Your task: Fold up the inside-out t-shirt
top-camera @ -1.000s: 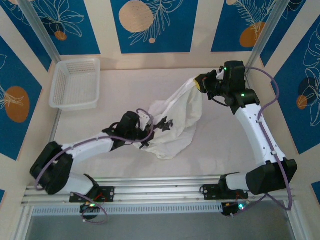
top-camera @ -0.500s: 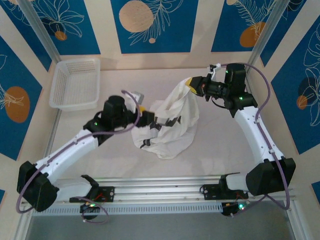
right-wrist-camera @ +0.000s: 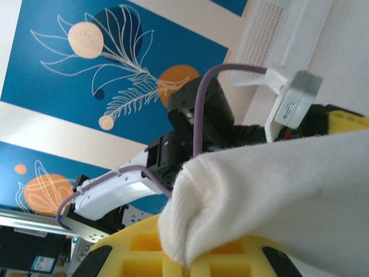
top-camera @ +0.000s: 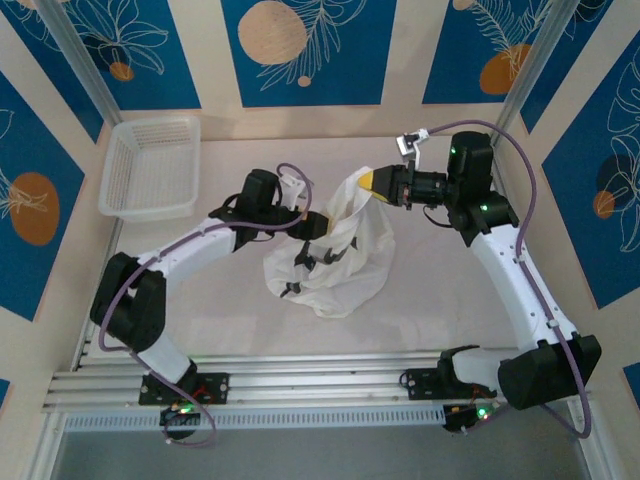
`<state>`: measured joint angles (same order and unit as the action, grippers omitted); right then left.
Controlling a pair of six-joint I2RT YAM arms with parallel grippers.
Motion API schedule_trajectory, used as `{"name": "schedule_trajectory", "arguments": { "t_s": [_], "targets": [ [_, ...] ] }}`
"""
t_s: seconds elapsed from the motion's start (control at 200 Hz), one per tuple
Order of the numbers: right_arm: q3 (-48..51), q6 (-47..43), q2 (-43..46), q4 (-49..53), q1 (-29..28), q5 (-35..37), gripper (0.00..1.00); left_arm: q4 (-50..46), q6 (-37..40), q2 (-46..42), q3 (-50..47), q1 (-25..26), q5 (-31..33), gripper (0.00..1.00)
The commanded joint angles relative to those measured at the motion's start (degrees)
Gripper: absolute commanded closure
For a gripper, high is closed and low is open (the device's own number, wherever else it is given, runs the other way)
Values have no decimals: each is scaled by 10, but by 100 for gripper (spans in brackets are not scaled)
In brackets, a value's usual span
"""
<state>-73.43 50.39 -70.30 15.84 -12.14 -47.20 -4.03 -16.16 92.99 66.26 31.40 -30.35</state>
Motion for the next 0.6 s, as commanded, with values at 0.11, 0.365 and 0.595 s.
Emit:
{"name": "schedule_trajectory", "arguments": {
  "t_s": [0.11,0.365,0.595],
  "targets": [
    [-18,-19,-3,33,10,12,100,66,-16,-1,30,1,-94,100],
    [99,-54,-2,83,107,117,91,26,-124,-132,37,-25,-47,100],
    [99,-143,-21,178,125,174,64,-31,-130,-161,45,-26,-58,100]
  ]
}}
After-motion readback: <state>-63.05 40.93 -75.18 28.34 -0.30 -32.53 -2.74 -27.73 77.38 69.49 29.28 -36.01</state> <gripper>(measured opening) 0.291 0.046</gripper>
